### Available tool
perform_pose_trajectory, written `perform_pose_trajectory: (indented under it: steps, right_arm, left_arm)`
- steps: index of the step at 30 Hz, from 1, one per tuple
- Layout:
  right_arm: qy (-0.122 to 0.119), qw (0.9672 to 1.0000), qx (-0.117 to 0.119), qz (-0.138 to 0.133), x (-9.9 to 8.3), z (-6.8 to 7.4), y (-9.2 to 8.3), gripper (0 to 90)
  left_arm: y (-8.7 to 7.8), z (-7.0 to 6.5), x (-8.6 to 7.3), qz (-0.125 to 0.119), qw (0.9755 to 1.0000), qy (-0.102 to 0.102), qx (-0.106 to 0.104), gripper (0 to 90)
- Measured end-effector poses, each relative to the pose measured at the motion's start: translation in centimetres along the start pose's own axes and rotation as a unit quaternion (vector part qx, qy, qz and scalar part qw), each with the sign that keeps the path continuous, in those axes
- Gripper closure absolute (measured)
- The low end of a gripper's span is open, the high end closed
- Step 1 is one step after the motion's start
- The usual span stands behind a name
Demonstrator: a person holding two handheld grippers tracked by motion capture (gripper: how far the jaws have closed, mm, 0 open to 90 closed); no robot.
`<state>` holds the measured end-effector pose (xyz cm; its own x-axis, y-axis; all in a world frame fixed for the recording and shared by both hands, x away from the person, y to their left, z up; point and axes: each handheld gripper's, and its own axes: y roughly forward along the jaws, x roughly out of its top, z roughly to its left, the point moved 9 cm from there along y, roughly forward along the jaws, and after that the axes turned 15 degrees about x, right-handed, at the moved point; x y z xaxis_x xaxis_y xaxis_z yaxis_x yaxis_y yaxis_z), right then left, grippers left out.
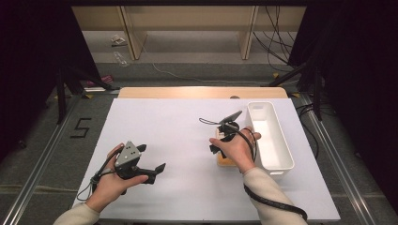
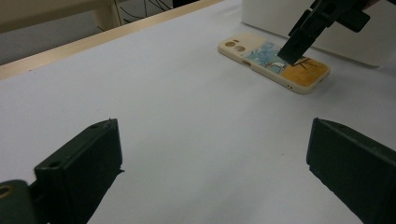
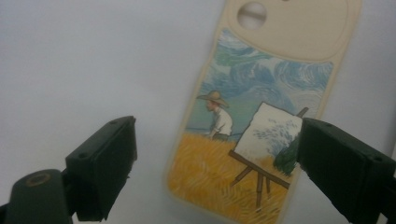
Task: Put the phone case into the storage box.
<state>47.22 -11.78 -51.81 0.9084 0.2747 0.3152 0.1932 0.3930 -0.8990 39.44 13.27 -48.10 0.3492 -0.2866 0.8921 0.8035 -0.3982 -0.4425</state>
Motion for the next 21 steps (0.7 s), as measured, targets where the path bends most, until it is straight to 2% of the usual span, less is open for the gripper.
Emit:
perform_pose_trajectory:
  steps: [6,10,21]
  right_arm:
    - [0.014,0.9995,-0.026,0.009,-0.2,-1.0,0.7,6.0]
    - [0.027,0.9994,-0.018,0.01,-0.2,-0.9,1.0,1.4]
    - [0.045,0.9981,-0.04,0.012,-0.2,-1.4,1.6,1.3]
  left_arm:
    - [0.0,-0.1,0.0,0.001,1.0,0.001,-0.002,3.1]
    - [0.0,-0.1,0.0,0.001,1.0,0.001,-0.002,3.1]
    - [0.0,-0.2,0.0,0.001,1.0,0.002,-0.003,3.1]
